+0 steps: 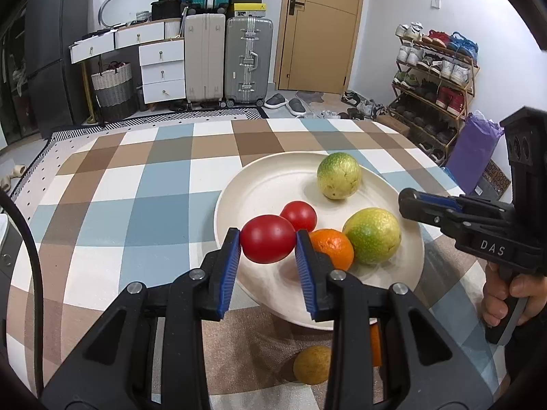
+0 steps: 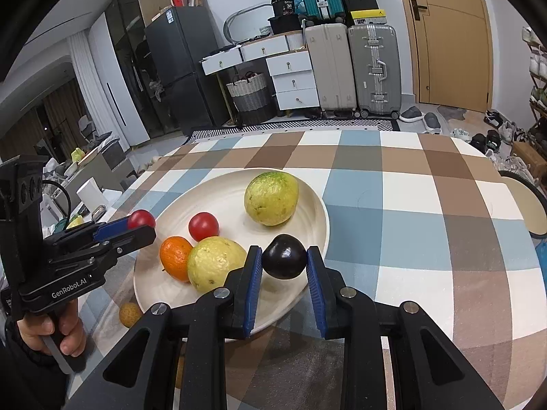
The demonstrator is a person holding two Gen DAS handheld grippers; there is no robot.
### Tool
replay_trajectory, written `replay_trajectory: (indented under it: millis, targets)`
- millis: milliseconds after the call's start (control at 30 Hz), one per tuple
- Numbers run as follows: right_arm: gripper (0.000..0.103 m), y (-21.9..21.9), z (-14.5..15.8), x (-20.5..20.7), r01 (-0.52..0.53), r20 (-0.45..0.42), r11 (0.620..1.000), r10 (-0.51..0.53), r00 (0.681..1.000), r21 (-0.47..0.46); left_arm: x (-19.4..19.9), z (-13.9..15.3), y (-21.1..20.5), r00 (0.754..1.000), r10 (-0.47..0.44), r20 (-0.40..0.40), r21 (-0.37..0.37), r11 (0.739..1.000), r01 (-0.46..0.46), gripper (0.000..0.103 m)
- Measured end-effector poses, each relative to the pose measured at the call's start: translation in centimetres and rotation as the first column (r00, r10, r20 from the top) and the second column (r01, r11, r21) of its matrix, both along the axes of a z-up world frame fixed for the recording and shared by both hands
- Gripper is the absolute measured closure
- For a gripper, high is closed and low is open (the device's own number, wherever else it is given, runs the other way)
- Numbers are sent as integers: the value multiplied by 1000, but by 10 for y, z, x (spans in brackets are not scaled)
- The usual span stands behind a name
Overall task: Organize fruits
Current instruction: 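Carry tomato and plum onto the cream plate and open both grippers, then withdraw both grippers from the plate toward the remaining fruits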
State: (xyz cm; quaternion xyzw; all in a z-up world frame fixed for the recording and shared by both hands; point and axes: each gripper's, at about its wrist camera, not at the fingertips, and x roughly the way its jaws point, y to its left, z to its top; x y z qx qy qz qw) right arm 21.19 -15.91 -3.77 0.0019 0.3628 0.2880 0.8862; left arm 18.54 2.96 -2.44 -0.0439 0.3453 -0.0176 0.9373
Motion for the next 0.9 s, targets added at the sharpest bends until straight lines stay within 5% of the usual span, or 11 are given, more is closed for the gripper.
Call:
replay_trajectory:
  millis: [633, 700, 900]
  targets:
    - [70, 0, -1, 1, 5, 17, 1000, -4, 1000, -13, -2, -3, -2, 1000, 2, 9, -12, 1000, -2, 73]
    - [66, -3, 1, -1, 5, 22, 1000, -5, 1000, 6, -2, -2, -1, 1000, 10, 12, -15, 1000, -10, 67]
    - [51, -7, 9, -9, 8, 63, 1000, -9, 998, 14, -16, 7, 4, 997, 40, 60, -19, 999, -39, 23]
